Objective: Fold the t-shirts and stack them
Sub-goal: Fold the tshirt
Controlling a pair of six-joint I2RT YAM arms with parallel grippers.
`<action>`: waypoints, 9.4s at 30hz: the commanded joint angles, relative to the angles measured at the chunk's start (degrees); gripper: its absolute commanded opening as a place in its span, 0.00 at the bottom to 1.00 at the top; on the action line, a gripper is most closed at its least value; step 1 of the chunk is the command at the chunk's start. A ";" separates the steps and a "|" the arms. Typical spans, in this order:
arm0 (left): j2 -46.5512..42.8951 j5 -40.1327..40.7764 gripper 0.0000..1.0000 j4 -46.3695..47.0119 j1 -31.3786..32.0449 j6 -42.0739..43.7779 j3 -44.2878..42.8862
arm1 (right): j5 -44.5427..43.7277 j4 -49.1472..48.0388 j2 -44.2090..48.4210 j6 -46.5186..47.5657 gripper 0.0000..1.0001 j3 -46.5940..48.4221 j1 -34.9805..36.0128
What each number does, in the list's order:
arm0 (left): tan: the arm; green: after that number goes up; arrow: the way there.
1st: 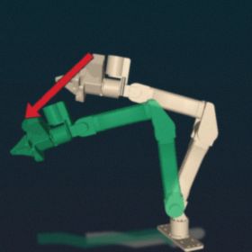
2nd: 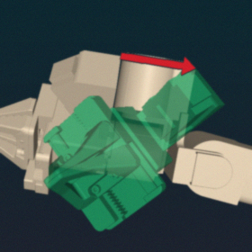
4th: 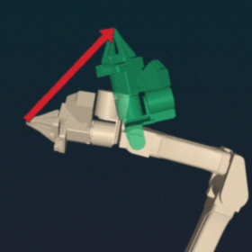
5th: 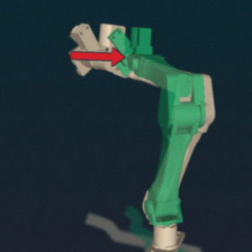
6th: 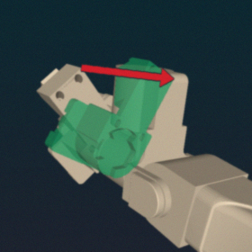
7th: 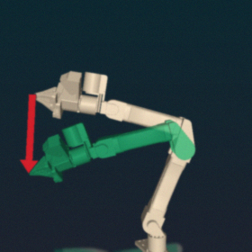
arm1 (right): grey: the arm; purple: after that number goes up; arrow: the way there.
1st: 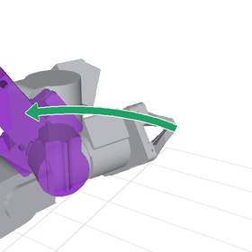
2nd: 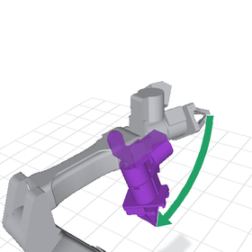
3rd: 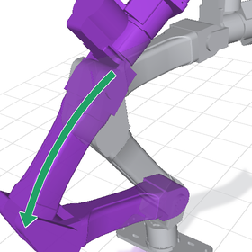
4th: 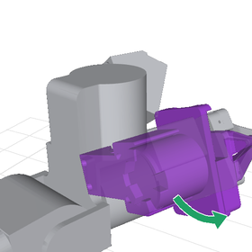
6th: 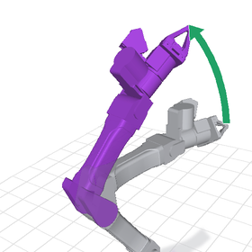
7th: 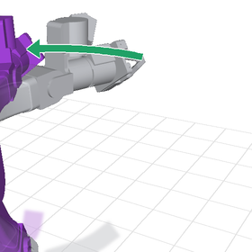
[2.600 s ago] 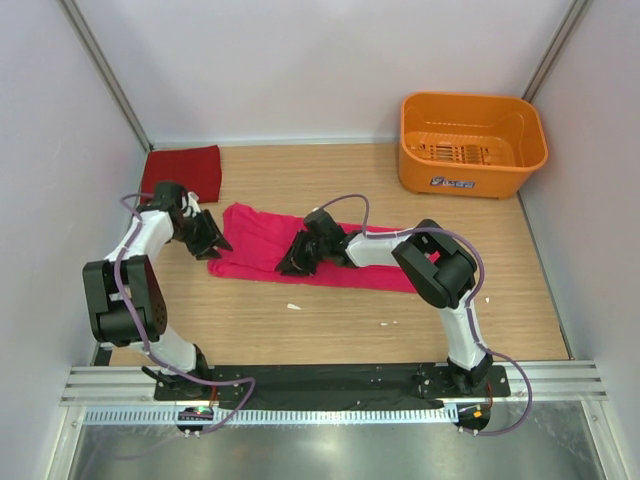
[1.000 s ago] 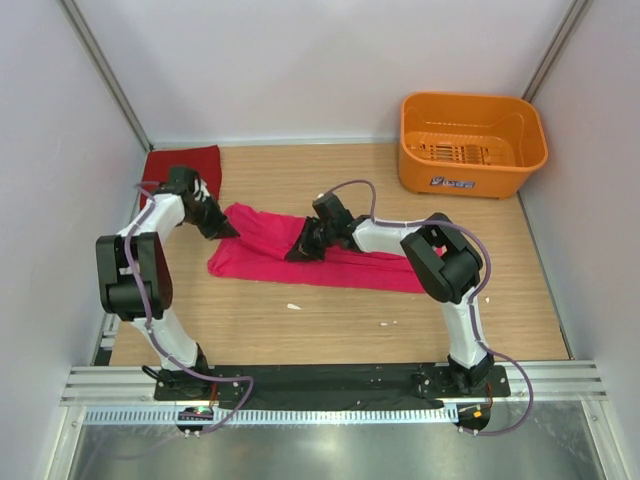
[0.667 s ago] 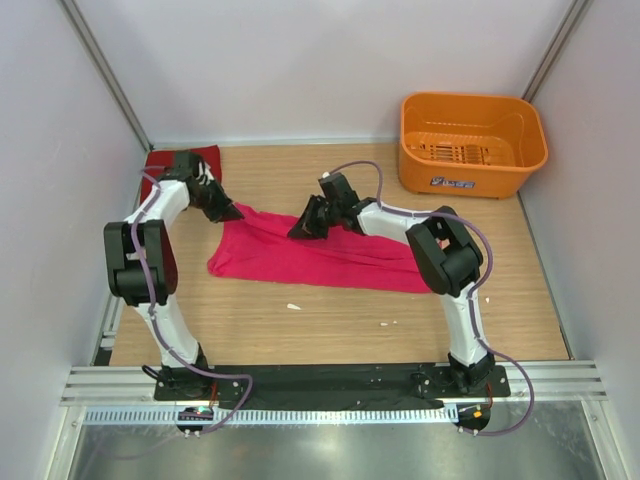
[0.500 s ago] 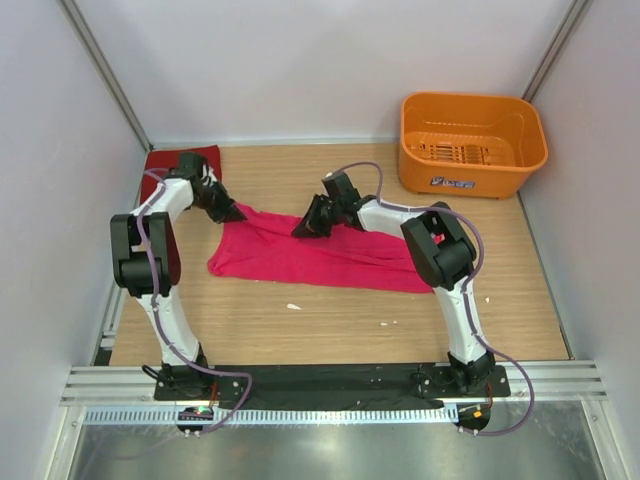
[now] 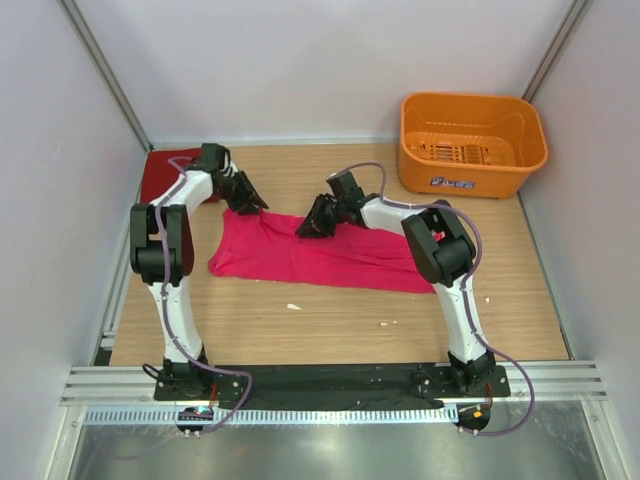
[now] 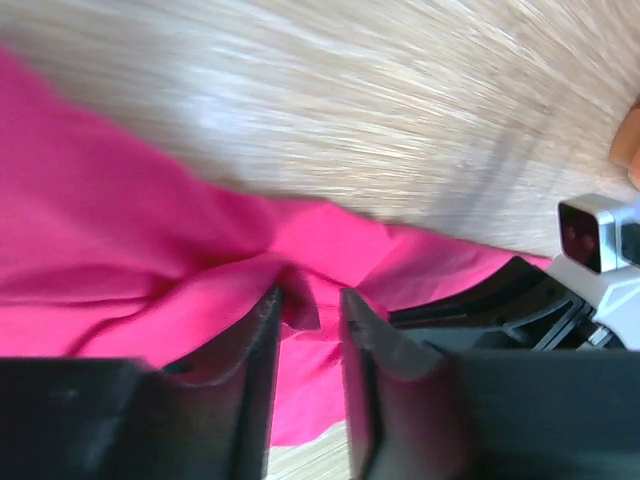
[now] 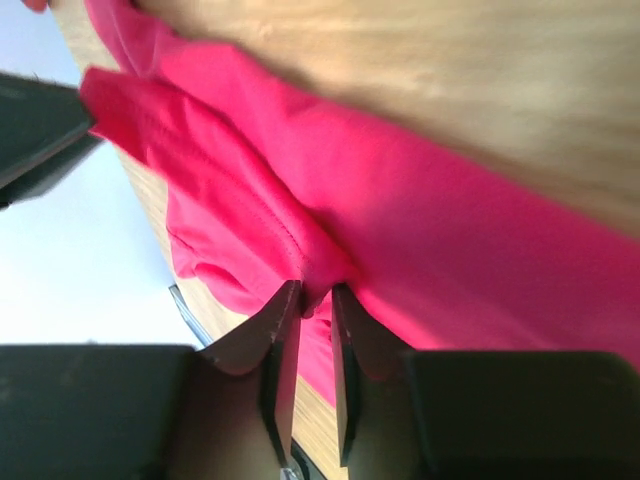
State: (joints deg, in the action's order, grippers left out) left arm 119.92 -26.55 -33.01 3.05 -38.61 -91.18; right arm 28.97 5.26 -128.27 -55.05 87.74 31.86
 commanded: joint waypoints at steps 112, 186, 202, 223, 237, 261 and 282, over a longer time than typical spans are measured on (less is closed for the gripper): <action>-18.48 7.65 0.35 -6.80 18.08 9.52 17.77 | -40.57 25.24 40.20 28.15 0.42 -34.56 -26.67; 2.60 -6.59 0.41 1.73 0.47 0.46 -4.71 | 0.73 4.76 -0.31 17.43 0.52 8.05 -2.33; -0.20 -3.08 0.00 -5.30 0.38 4.16 -4.54 | 1.88 6.69 0.83 19.19 0.14 7.70 -2.33; -16.39 -1.66 0.14 -4.61 0.38 1.43 13.57 | 0.82 8.81 1.27 21.82 0.14 7.79 -2.33; -0.22 -1.31 0.50 -4.86 0.47 3.72 -5.23 | 1.17 8.28 1.35 21.30 0.14 6.83 -2.33; 5.32 0.18 0.10 -7.68 2.58 5.21 -10.69 | 1.70 7.57 0.83 20.68 0.13 6.91 -2.33; -20.59 0.44 0.00 -10.76 3.10 3.28 14.61 | -0.85 13.90 5.75 28.50 0.13 4.37 -2.33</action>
State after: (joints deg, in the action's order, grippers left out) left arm 103.09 -25.67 -44.01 6.02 -33.76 -79.22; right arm 28.56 18.87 -127.26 -28.36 93.32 29.45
